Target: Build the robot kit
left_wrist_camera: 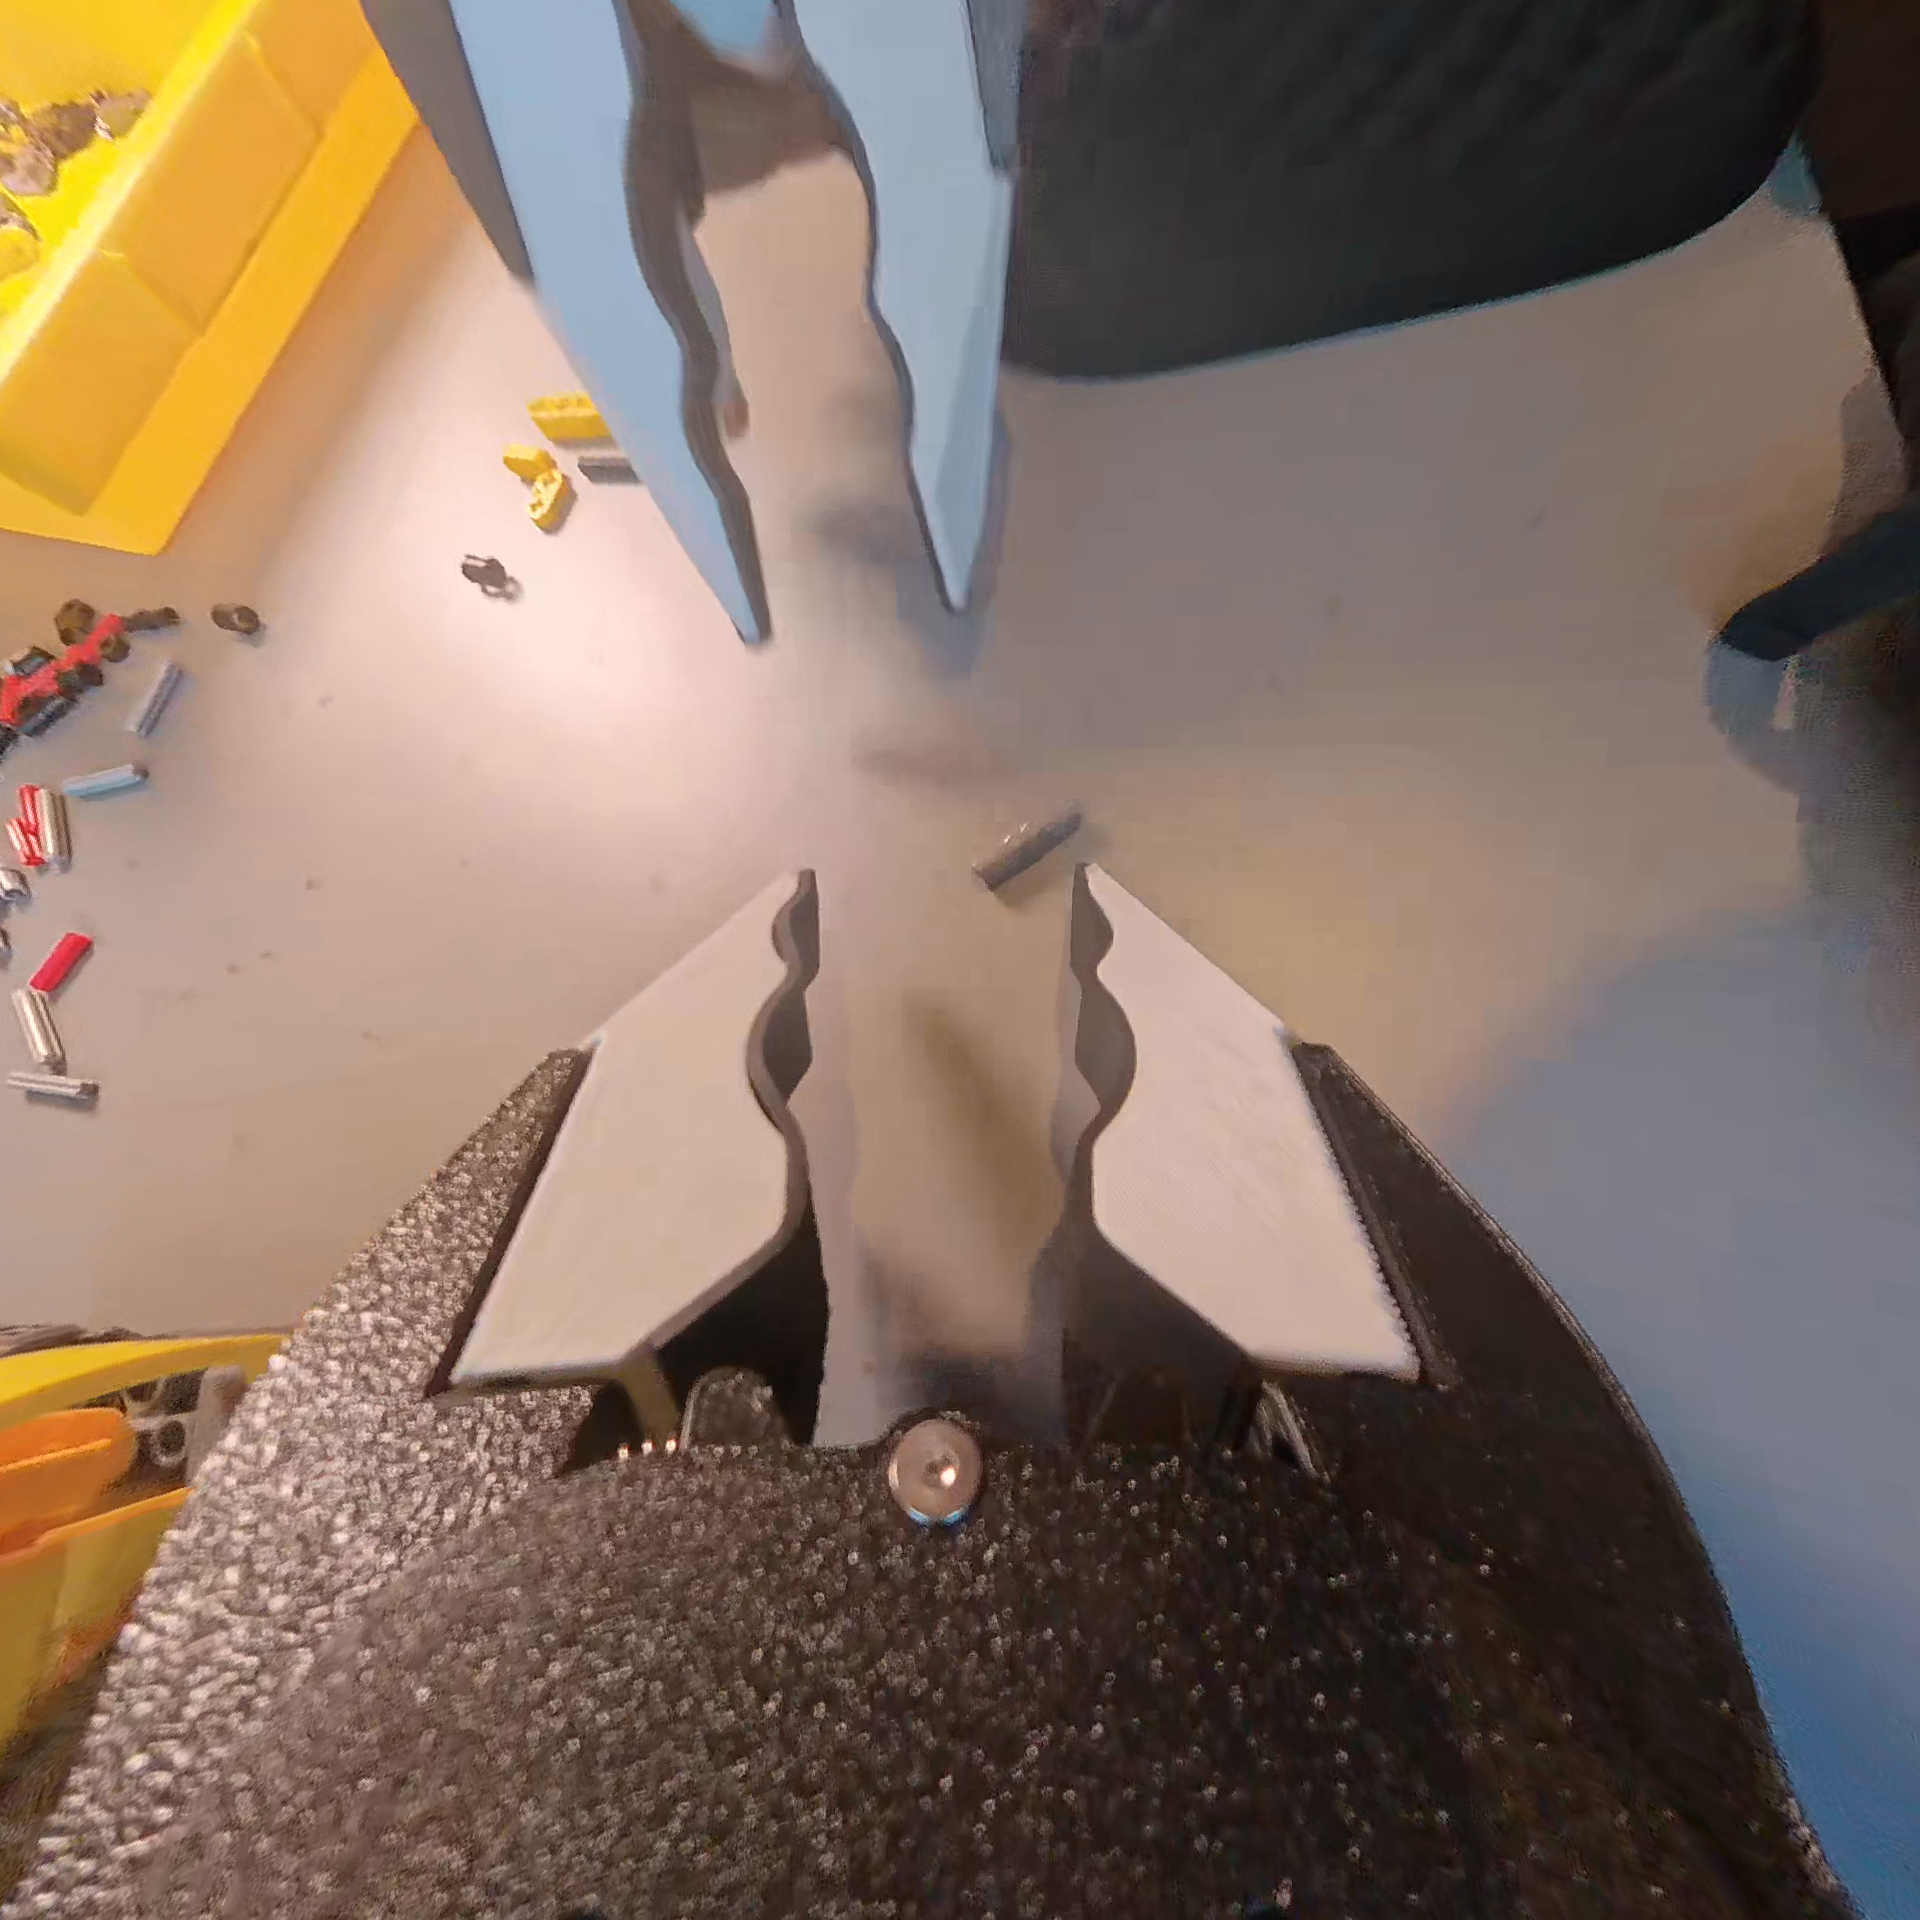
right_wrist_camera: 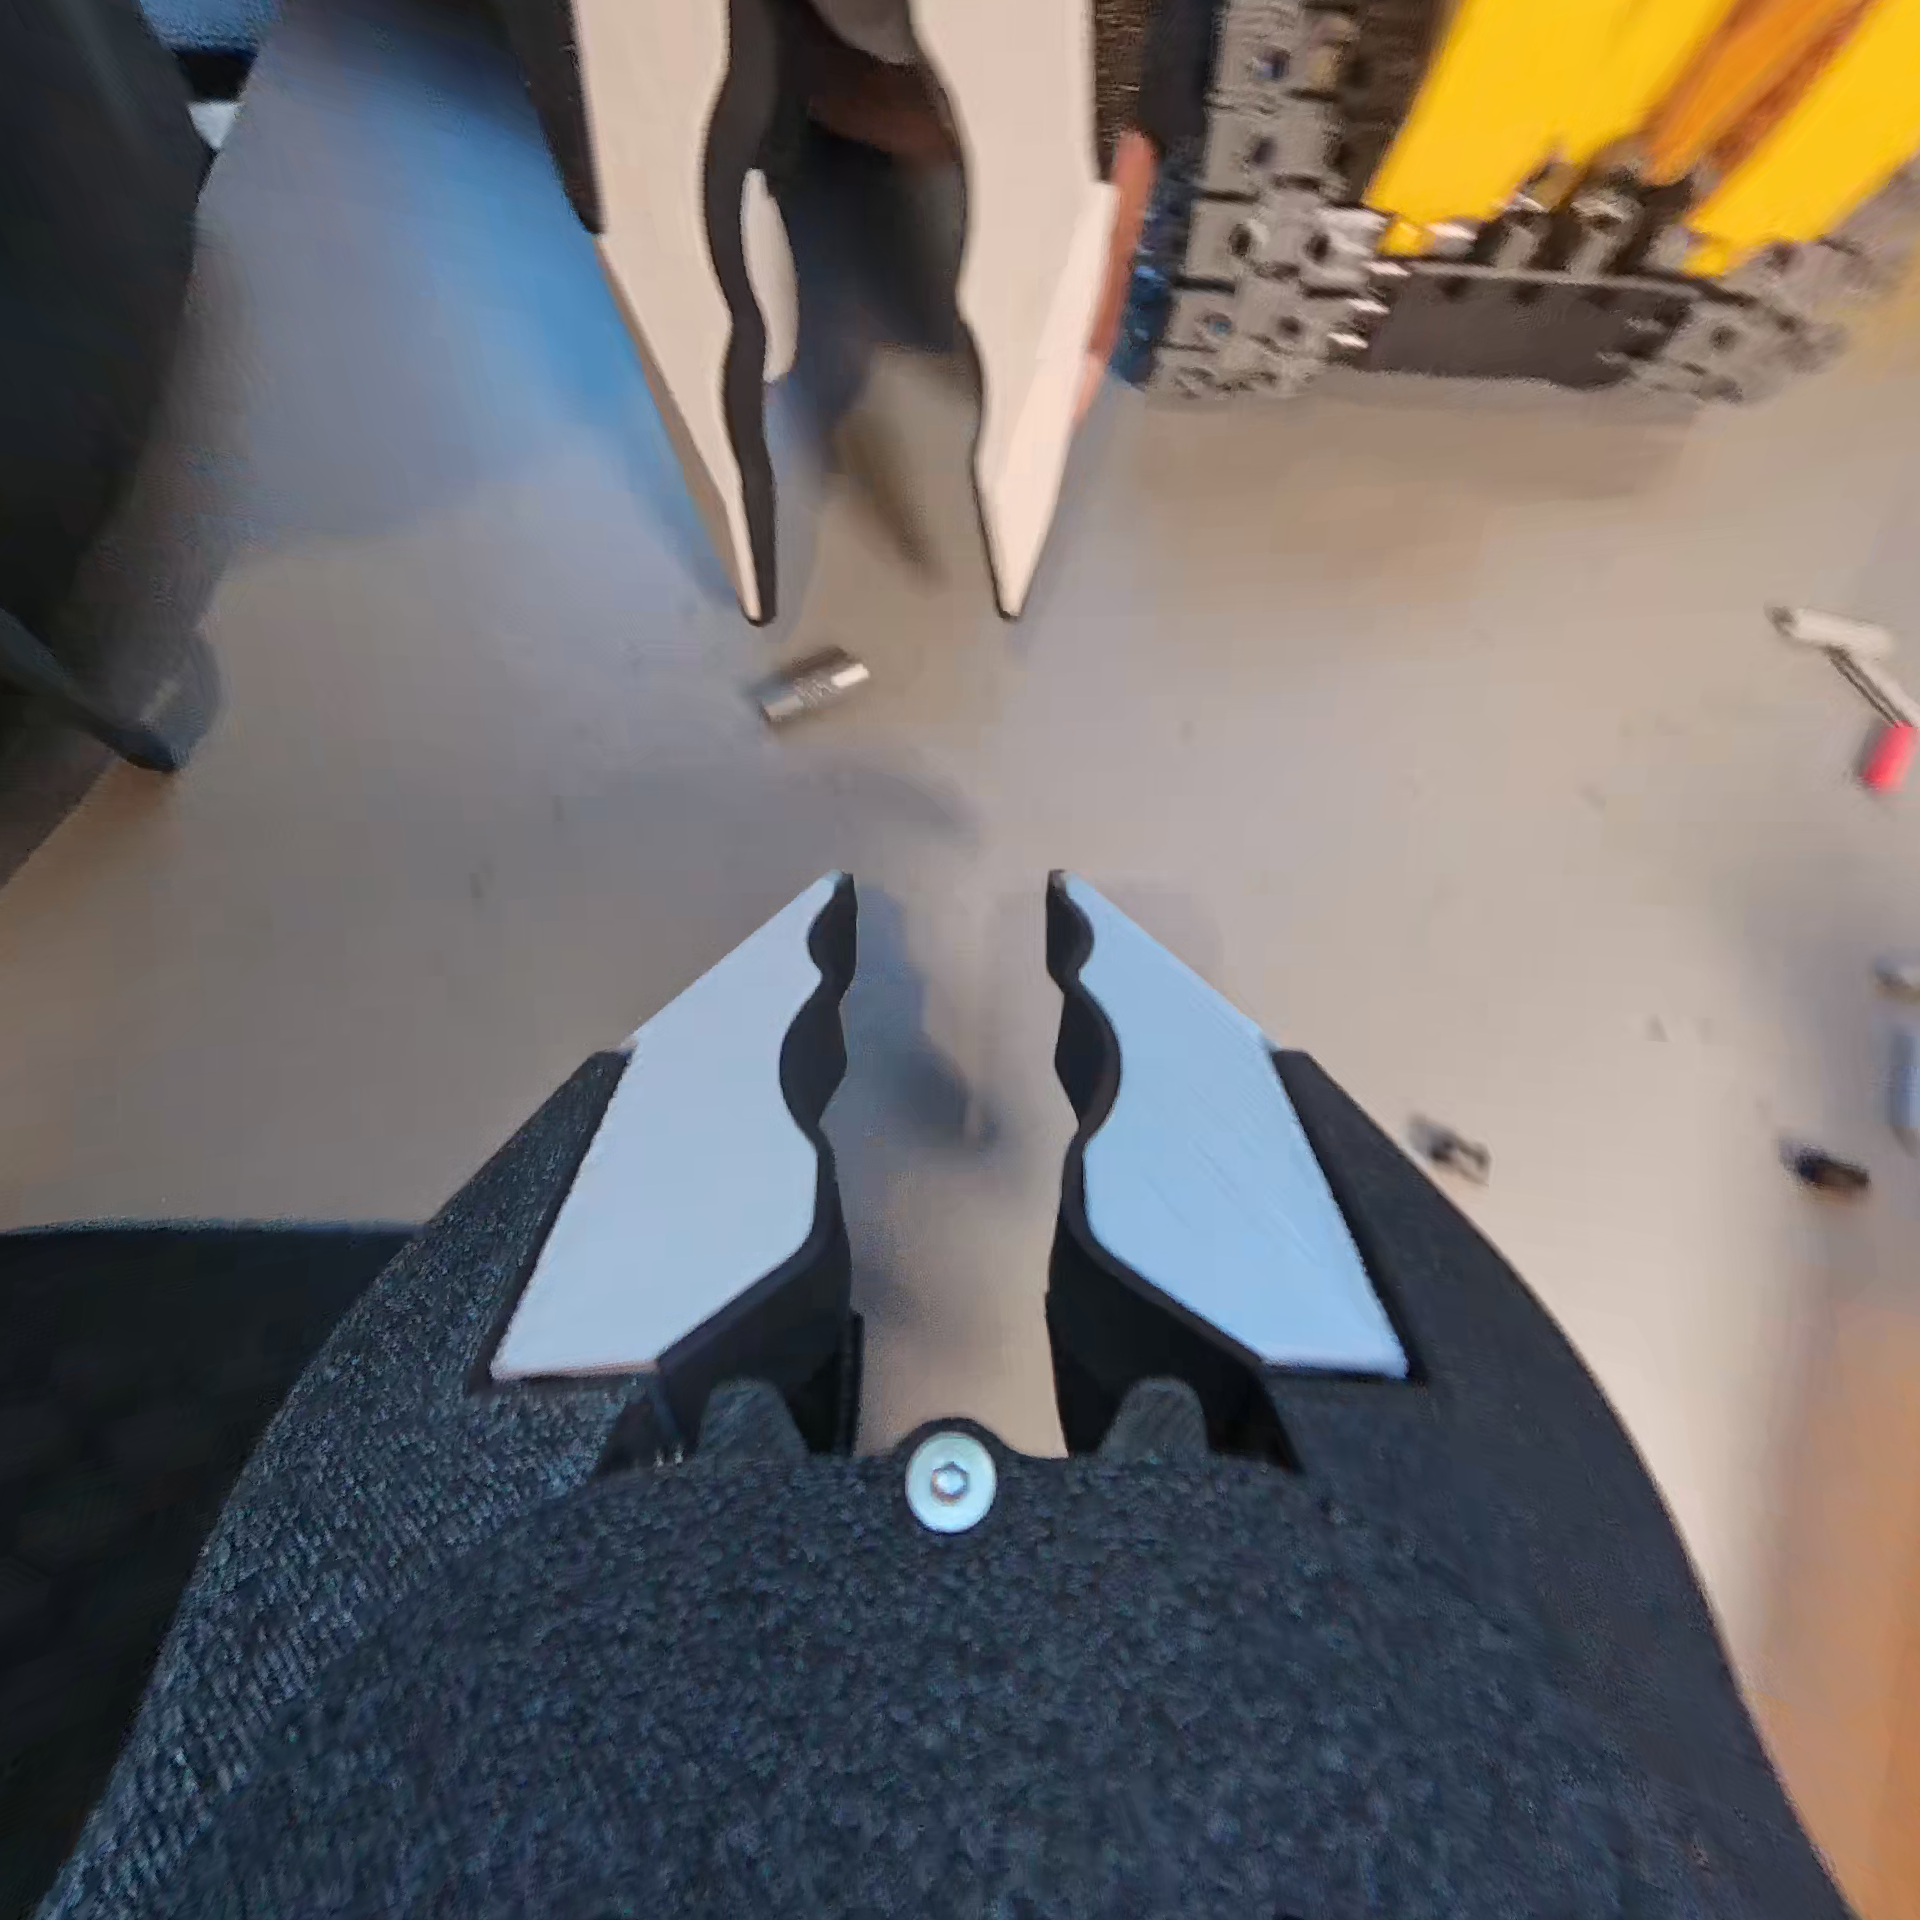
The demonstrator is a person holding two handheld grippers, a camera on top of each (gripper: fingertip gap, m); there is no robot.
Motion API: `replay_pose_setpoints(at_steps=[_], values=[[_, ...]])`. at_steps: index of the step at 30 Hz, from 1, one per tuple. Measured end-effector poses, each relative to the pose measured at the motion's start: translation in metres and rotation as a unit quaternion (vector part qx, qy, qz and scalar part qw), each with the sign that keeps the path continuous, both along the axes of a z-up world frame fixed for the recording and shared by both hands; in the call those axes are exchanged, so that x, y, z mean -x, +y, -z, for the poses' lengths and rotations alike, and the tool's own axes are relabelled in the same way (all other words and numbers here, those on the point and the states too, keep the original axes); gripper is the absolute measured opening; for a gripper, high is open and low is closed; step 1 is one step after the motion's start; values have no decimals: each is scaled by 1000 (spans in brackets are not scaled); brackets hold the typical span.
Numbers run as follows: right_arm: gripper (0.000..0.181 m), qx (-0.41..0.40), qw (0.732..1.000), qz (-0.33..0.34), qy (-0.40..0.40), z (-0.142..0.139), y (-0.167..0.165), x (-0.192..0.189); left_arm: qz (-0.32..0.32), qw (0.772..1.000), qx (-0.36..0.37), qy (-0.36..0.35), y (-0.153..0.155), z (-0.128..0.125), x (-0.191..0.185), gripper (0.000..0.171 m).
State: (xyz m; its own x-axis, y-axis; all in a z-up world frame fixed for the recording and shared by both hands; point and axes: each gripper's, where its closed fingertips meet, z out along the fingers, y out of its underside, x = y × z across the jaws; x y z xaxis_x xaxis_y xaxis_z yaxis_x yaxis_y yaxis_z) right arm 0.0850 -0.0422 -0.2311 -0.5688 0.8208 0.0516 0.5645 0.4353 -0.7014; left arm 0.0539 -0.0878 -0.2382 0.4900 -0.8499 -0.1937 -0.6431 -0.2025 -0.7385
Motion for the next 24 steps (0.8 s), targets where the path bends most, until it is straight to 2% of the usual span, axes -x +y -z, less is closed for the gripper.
replay_pose_setpoints(at_steps=[4,7,10,16,24], values=[[35,-2,996,85,20,-6,46,-22,-1,1000,17,19,1,9,0,45],[30,15,994,111,2,-3,63,-38,-2,999,33,12,1,10,0,45],[25,13,992,122,-5,1,71,-41,0,998,55,3,1,11,-1,46],[25,-14,987,162,-12,11,87,-36,19,995,99,-15,-1,13,-7,43],[26,-6,980,193,-36,17,90,-32,53,995,84,-4,-12,13,-12,15]])
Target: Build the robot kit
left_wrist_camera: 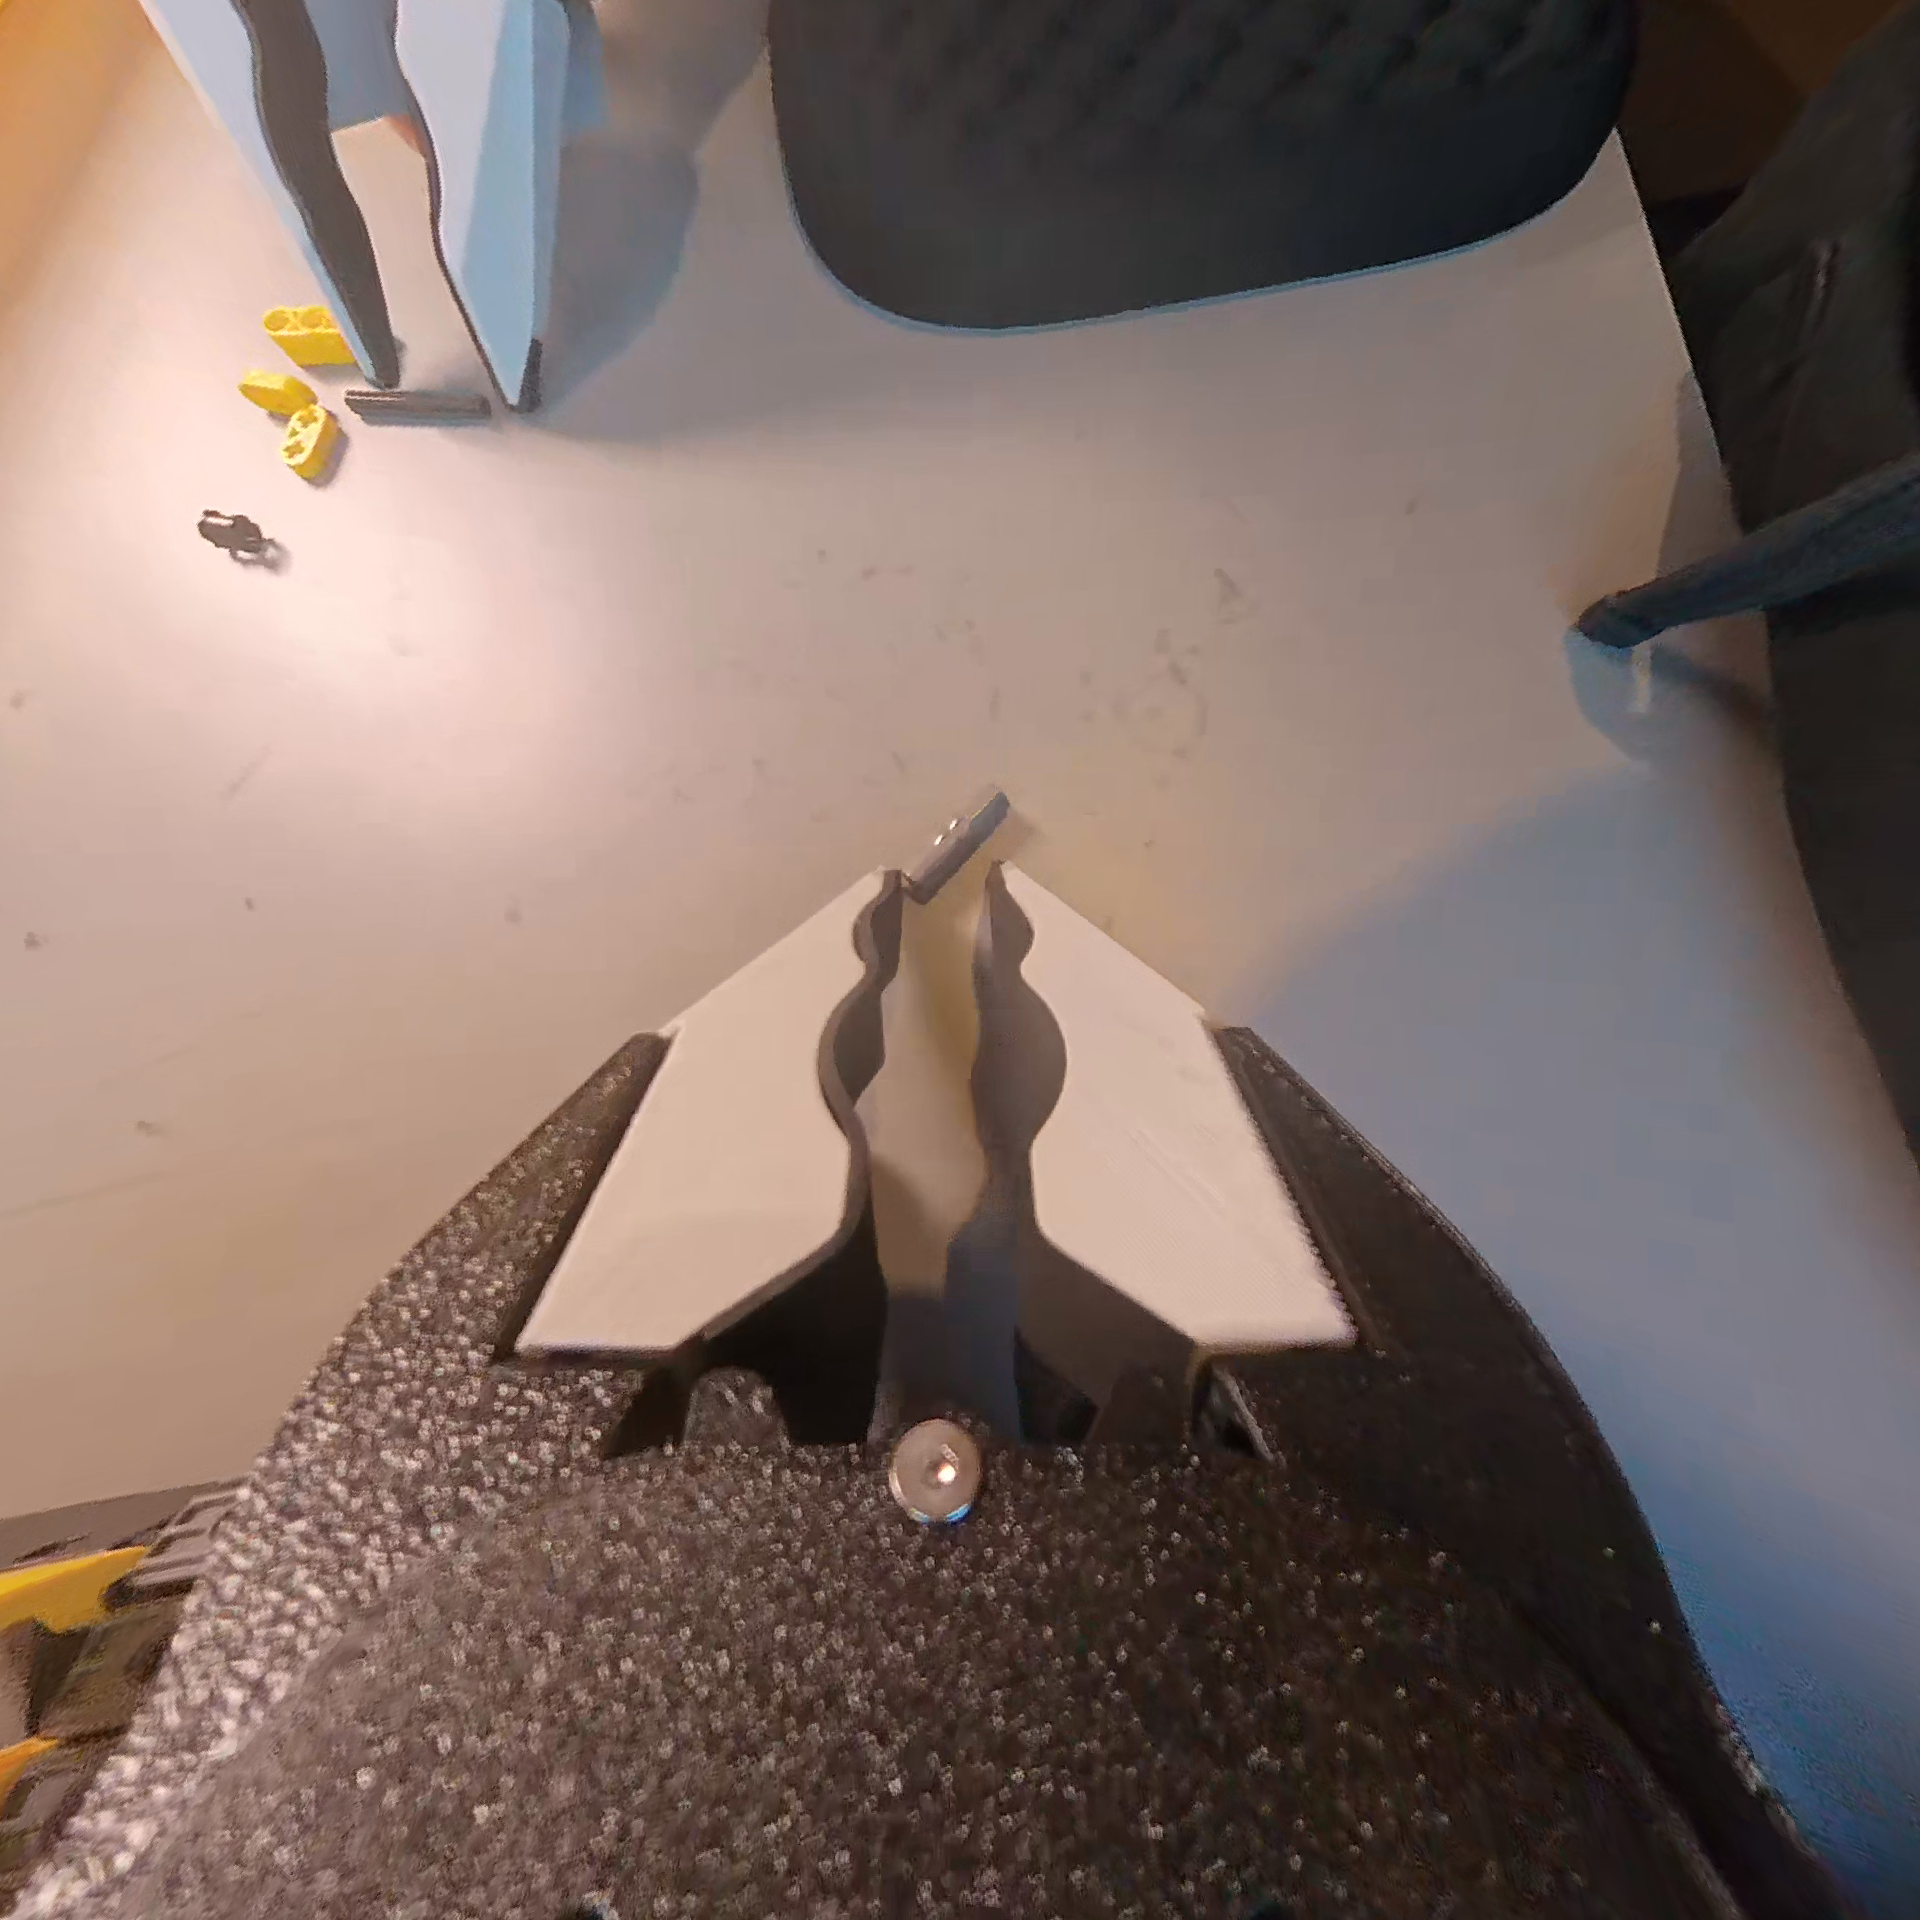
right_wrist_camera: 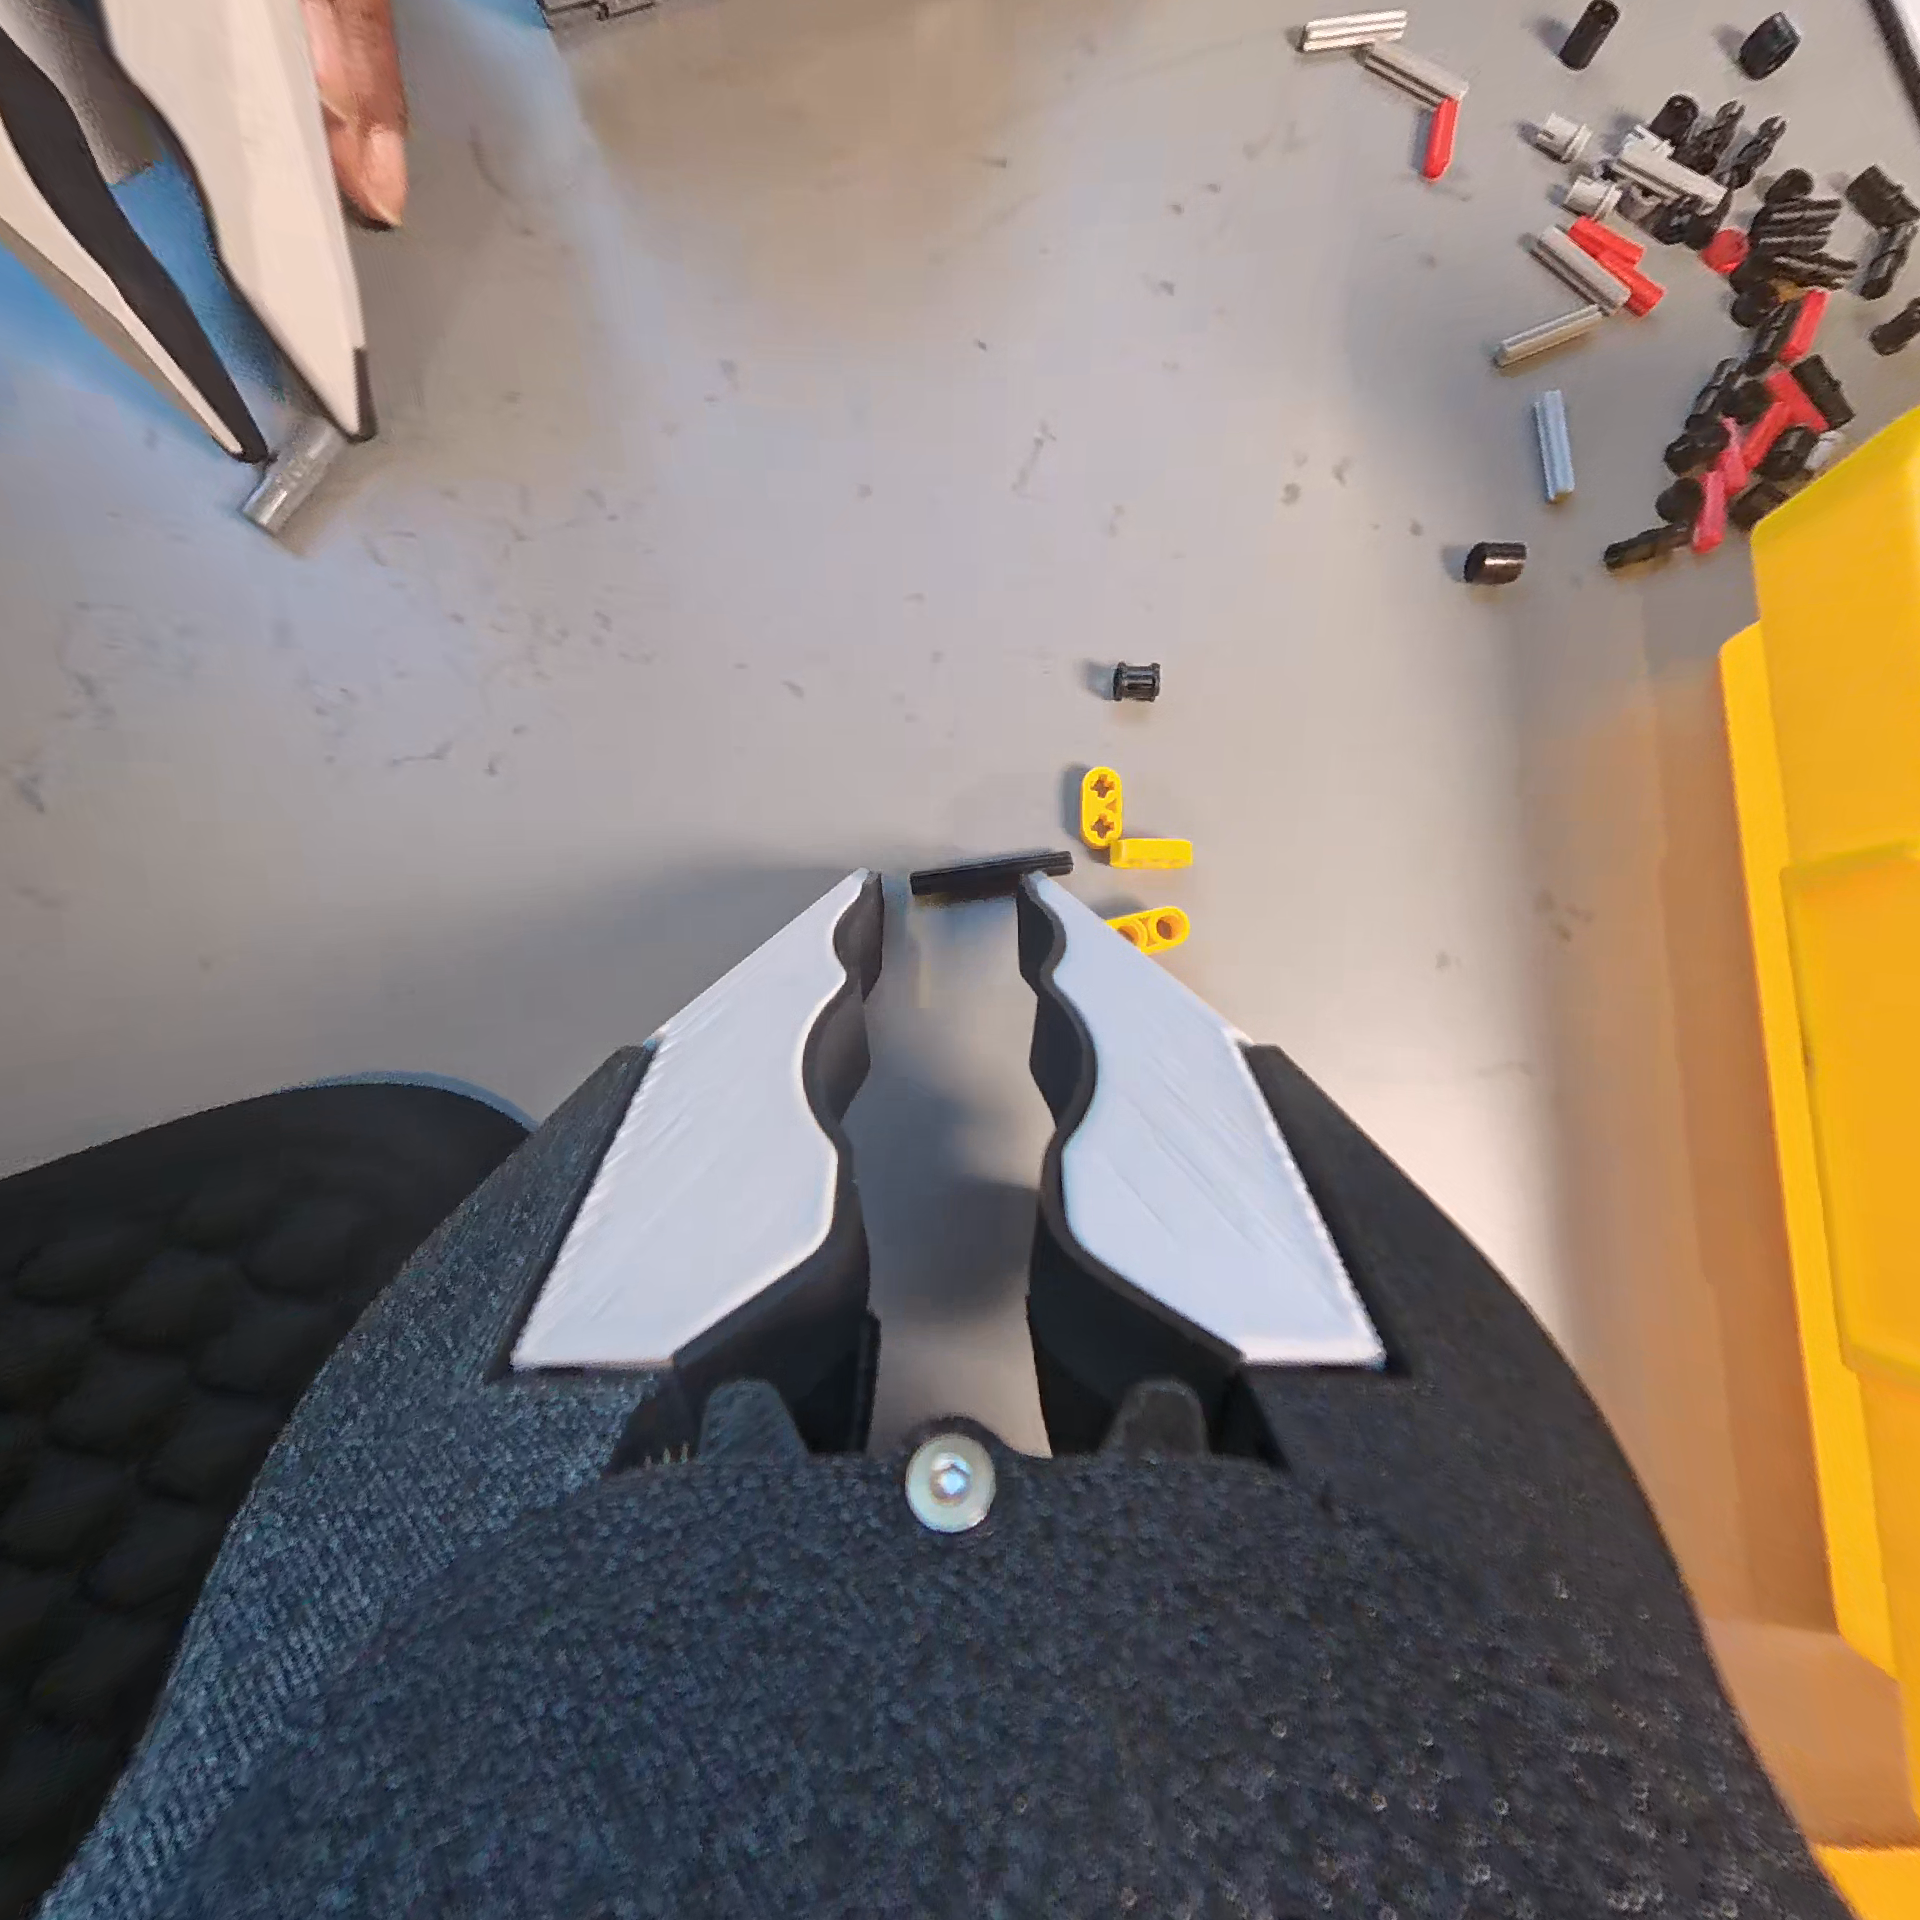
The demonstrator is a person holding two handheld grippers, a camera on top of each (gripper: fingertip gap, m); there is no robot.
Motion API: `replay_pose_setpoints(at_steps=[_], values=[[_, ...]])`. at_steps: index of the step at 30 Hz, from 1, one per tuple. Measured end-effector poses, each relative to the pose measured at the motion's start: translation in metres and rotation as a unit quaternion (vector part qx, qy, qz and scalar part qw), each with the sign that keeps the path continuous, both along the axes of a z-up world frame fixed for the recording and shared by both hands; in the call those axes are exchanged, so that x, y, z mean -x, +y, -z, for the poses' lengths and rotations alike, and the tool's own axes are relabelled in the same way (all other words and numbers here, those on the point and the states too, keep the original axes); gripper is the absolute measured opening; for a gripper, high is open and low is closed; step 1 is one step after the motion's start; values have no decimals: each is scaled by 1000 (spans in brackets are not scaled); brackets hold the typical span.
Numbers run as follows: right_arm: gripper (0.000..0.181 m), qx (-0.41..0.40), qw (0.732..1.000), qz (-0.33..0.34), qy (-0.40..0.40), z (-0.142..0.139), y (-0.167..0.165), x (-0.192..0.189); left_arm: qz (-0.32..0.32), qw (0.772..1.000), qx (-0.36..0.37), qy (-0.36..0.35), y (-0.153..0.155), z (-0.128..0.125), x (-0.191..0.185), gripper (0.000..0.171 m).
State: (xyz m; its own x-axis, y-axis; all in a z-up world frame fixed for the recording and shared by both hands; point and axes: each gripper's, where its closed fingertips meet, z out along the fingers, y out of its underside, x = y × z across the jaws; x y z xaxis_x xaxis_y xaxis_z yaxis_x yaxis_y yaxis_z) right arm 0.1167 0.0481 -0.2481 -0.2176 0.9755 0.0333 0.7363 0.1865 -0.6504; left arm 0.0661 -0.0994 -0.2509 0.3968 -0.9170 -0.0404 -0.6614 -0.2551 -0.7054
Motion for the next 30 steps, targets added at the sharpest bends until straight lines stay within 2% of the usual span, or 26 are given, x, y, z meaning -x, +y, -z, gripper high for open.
replay_pose_setpoints(at_steps=[6,13,15,18,24,30], values=[[26,19,999,28,-6,1,1,4,20,1000,1,-5,-8,-2,-2,5],[16,27,997,67,-4,1,6,11,-8,1000,-5,-30,1,-11,1,23],[4,26,999,47,-3,1,0,11,-9,1000,-5,-23,1,-8,1,26],[4,3,1000,2,-5,1,-9,8,-4,1000,-8,-8,0,-4,1,27],[4,28,988,-154,13,-6,-74,8,-5,1000,-13,2,0,-1,1,26],[4,3,978,-209,-10,1,-106,11,0,1000,-10,4,-1,0,-1,16]])
